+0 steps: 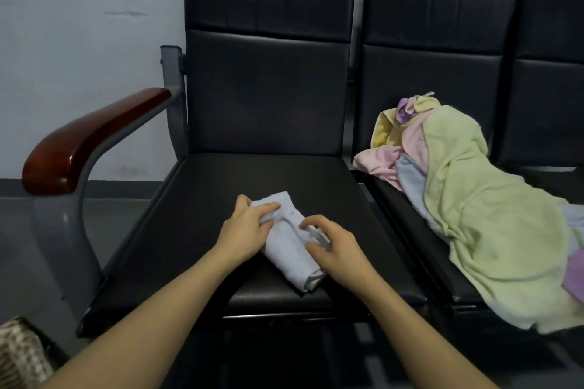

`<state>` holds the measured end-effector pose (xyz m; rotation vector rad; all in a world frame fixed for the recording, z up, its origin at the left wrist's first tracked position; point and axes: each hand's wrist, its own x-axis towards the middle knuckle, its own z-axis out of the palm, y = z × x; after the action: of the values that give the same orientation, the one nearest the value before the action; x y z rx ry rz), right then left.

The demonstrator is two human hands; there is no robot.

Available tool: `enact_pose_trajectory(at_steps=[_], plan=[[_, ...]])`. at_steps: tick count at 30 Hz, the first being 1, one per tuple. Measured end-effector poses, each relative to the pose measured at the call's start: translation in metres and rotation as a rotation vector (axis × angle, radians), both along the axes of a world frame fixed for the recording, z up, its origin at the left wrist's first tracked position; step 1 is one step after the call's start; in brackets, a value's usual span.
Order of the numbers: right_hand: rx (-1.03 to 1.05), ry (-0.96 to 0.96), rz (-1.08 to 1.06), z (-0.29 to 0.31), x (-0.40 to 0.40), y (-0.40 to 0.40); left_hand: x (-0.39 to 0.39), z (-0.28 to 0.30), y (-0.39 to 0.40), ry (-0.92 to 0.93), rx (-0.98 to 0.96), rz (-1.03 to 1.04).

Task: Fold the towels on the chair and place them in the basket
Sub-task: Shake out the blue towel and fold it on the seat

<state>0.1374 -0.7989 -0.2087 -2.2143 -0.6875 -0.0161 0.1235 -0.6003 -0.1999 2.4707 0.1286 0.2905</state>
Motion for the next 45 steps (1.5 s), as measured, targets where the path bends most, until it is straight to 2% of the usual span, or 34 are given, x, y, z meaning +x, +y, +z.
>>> enact_pose_trajectory(at_steps=[4, 9, 13, 19, 26, 30, 34, 40, 45], plan=[[0.174, -0.028, 0.054, 0.015, -0.014, -0.007, -0.014, 0.023, -0.003, -0.157, -0.089, 0.014], [0.14, -0.041, 0.166, 0.039, -0.029, -0.004, -0.045, 0.056, -0.001, -0.299, -0.104, 0.06], [0.199, -0.098, 0.242, 0.063, -0.045, 0.016, -0.073, 0.087, 0.009, -0.39, -0.082, 0.123], [0.283, -0.149, 0.382, 0.094, -0.066, 0.087, -0.124, 0.118, 0.061, -0.566, -0.032, 0.272], [0.268, -0.164, 0.62, 0.074, -0.118, 0.216, -0.214, 0.086, 0.172, -0.607, 0.023, 0.532], [0.236, -0.131, 0.762, 0.041, -0.154, 0.292, -0.272, 0.048, 0.232, -0.546, 0.049, 0.665], [0.126, -0.057, 0.899, -0.016, -0.187, 0.358, -0.328, -0.008, 0.279, -0.402, 0.028, 0.786], [-0.111, 0.065, 1.077, -0.123, -0.234, 0.424, -0.398, -0.125, 0.327, -0.061, -0.023, 0.85], [-0.3, 0.13, 1.204, -0.2, -0.271, 0.449, -0.433, -0.198, 0.346, 0.216, -0.052, 0.794]])
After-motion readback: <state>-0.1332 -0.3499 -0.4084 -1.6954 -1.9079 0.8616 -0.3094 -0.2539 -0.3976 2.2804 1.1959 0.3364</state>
